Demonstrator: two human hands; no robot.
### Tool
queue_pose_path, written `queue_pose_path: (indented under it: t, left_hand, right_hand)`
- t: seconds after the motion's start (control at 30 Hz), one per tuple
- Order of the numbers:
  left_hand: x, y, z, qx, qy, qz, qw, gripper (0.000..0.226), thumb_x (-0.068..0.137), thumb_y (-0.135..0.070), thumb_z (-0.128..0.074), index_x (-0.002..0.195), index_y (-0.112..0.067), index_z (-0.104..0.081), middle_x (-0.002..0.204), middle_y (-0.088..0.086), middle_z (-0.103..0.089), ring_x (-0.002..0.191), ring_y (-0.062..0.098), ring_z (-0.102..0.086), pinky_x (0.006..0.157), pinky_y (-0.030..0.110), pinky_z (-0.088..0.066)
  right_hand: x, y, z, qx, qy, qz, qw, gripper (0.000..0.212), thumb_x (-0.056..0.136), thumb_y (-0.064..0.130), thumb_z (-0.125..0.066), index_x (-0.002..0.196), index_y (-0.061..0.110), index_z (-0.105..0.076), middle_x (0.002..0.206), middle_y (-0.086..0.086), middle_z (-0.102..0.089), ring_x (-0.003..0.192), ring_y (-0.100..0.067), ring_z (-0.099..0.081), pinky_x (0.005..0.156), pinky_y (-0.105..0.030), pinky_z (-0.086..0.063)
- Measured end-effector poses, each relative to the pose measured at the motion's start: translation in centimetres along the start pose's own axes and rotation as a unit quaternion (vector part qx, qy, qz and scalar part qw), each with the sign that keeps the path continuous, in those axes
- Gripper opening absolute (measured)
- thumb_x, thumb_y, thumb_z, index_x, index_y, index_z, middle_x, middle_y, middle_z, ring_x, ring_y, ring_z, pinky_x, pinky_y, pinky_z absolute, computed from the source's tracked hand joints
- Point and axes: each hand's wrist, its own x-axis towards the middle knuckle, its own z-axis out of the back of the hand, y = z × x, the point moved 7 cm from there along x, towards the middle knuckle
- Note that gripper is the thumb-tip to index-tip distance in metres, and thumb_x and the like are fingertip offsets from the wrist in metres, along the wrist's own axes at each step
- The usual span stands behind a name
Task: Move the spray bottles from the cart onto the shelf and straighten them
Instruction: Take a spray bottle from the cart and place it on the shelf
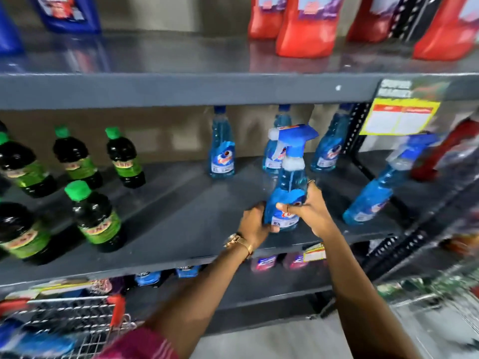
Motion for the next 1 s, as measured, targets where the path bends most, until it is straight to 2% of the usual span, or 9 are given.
queue_pose_path:
  t: [0.3,0.37,0.43,0.53,0.63,0.7,0.77,0.83,1.0]
  left_hand:
    - [2.2,-1.9,-4.5,0.015,-0.029,-0.019,0.999,0.047,0.072,-0.017,-0.077,0.111,-0.011,-0.052,0.109,0.015,-0.069,0.100,0.037,-0.063,0.077,0.038,-0.051]
    - [2.4,-1.8,-4.8,0.012,-0.030,-0.019,0.999,0.047,0.071,-0.017,-0.077,0.111,-0.012,-0.052,0.108,0.014,-0.069,0.098,0.036,-0.064,0.079,0.041,-0.053]
    - [2.5,-1.5,-4.9,0.016,-0.027,-0.027,0.999,0.048,0.070,-0.017,-0.078,0.111,-0.012,-0.053,0.106,0.013,-0.070,0.097,0.035,-0.065,0.080,0.042,-0.054]
    - [1.7,-0.6,-4.0,0.012,-0.028,-0.043,0.999,0.054,0.067,-0.015,-0.080,0.116,-0.013,-0.055,0.112,0.012,-0.066,0.103,0.031,-0.063,0.089,0.041,-0.052]
    - [-0.9,1.1,-0.3,0.036,-0.077,-0.083,0.993,0.053,0.071,-0.013,-0.077,0.120,-0.013,-0.057,0.117,0.010,-0.062,0.109,0.026,-0.057,0.098,0.033,-0.043]
    - [-3.6,2.2,3.5,0.053,-0.130,-0.113,0.984,0.038,0.078,-0.010,-0.070,0.114,-0.016,-0.060,0.112,0.007,-0.064,0.105,0.023,-0.058,0.093,0.029,-0.042]
    - [-7.1,4.2,7.9,0.068,-0.200,-0.123,0.970,0.024,0.080,-0.004,-0.066,0.100,-0.016,-0.065,0.103,0.003,-0.068,0.097,0.018,-0.060,0.088,0.028,-0.042]
    - [-11.3,7.5,12.5,0.087,-0.270,-0.093,0.954,0.020,0.081,0.002,-0.062,0.089,-0.015,-0.067,0.096,0.001,-0.071,0.090,0.015,-0.061,0.084,0.029,-0.043]
    - [-23.6,17.5,21.8,0.201,-0.356,0.059,0.910,0.022,0.076,0.004,-0.059,0.086,-0.014,-0.066,0.093,0.007,-0.069,0.091,0.021,-0.055,0.086,0.019,-0.035]
  right_hand:
    - [1.5,-3.0,4.8,0.009,-0.050,-0.030,0.998,0.069,0.060,-0.012,-0.080,0.120,-0.002,-0.049,0.109,-0.018,-0.065,0.096,-0.027,-0.065,0.090,-0.047,-0.054]
    - [1.4,-3.4,4.9,0.004,-0.043,-0.039,0.998,0.068,0.060,-0.012,-0.080,0.117,0.006,-0.050,0.109,-0.015,-0.065,0.093,-0.019,-0.066,0.089,-0.046,-0.053]
    - [0.7,-3.4,4.7,-0.001,-0.059,-0.017,0.998,0.084,0.054,-0.004,-0.086,0.124,0.011,-0.040,0.122,-0.016,-0.058,0.103,-0.016,-0.063,0.092,-0.038,-0.052]
    - [-3.0,-4.0,4.5,-0.055,-0.216,0.049,0.974,0.107,0.057,0.030,-0.085,0.140,0.004,-0.022,0.141,-0.022,-0.036,0.129,-0.031,-0.042,0.110,-0.041,-0.036]
    - [-8.5,-3.1,1.8,-0.196,-0.340,0.144,0.908,0.079,0.075,0.038,-0.072,0.133,0.001,-0.035,0.135,-0.017,-0.038,0.124,-0.038,-0.040,0.107,-0.051,-0.034]
    - [-10.8,-2.2,-2.3,-0.186,-0.302,0.184,0.917,0.057,0.081,0.033,-0.066,0.127,0.009,-0.042,0.129,-0.008,-0.039,0.120,-0.032,-0.041,0.106,-0.042,-0.034]
    - [-11.7,-2.2,-8.2,-0.188,-0.186,0.193,0.945,0.040,0.084,0.031,-0.061,0.119,0.015,-0.049,0.120,-0.005,-0.044,0.113,-0.024,-0.043,0.103,-0.032,-0.033]
    - [-13.1,-2.6,-15.7,-0.230,-0.031,0.187,0.955,0.030,0.088,0.033,-0.056,0.114,0.019,-0.053,0.114,-0.006,-0.053,0.107,-0.022,-0.047,0.096,-0.038,-0.036]
    - [-18.8,-7.1,-31.5,-0.313,0.284,0.155,0.893,0.066,0.090,0.060,-0.032,0.137,0.013,-0.036,0.133,-0.013,-0.050,0.120,-0.032,-0.045,0.100,-0.042,-0.035]
